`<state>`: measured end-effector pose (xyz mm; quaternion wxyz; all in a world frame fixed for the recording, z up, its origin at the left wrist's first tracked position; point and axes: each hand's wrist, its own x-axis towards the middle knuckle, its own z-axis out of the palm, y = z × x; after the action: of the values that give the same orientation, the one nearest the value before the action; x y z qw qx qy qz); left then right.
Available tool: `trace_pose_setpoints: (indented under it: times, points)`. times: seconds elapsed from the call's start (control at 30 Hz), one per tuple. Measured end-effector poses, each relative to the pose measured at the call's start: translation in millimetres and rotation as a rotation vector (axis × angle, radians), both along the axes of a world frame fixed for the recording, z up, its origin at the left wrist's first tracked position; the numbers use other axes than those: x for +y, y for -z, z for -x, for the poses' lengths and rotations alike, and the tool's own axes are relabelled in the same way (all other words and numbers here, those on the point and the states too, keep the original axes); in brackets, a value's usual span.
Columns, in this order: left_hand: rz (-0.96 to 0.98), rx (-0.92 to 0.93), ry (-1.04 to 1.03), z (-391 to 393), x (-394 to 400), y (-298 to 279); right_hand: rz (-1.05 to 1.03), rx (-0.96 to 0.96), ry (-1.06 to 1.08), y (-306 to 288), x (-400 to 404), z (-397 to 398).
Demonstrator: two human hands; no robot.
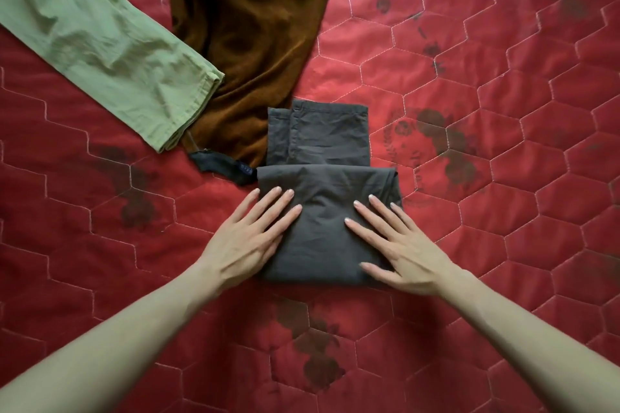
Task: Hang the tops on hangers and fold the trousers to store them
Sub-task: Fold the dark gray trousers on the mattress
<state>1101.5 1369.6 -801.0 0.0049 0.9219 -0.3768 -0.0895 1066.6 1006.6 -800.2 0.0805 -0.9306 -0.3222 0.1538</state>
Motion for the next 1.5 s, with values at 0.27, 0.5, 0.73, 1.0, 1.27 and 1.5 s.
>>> trace_pose_setpoints:
  times: [0.27, 0.5, 0.73, 1.0, 1.27, 1.5]
  points:
    - [-0.005, -0.05, 0.228, -11.8, 27.3, -7.6, 0.088, -0.209, -0.189, -10.6, -45.3, -33.9]
    - [0.032, 0.236, 0.192, -32.5, 10.9, -19.2, 0.065, -0.166, -0.16, -10.4, -37.1, -59.3]
    - [0.194, 0.46, 0.143, -39.2, 14.9, -38.6, -0.015, -0.088, -0.082, -28.0, -25.3, -57.7]
    - [0.667, 0.721, -0.664, -15.5, -18.9, -73.7, -0.278, 0.251, 0.121, -55.0, -9.2, -35.8]
    - [0.083, 0.239, 0.156, 5.2, 20.2, -44.2, -0.049, 0.022, -0.041, -38.4, -17.2, -5.9]
    - [-0.039, 0.132, 0.325, -2.5, 34.0, -29.9, 0.076, -0.15, -0.202, -25.4, -14.4, -4.0]
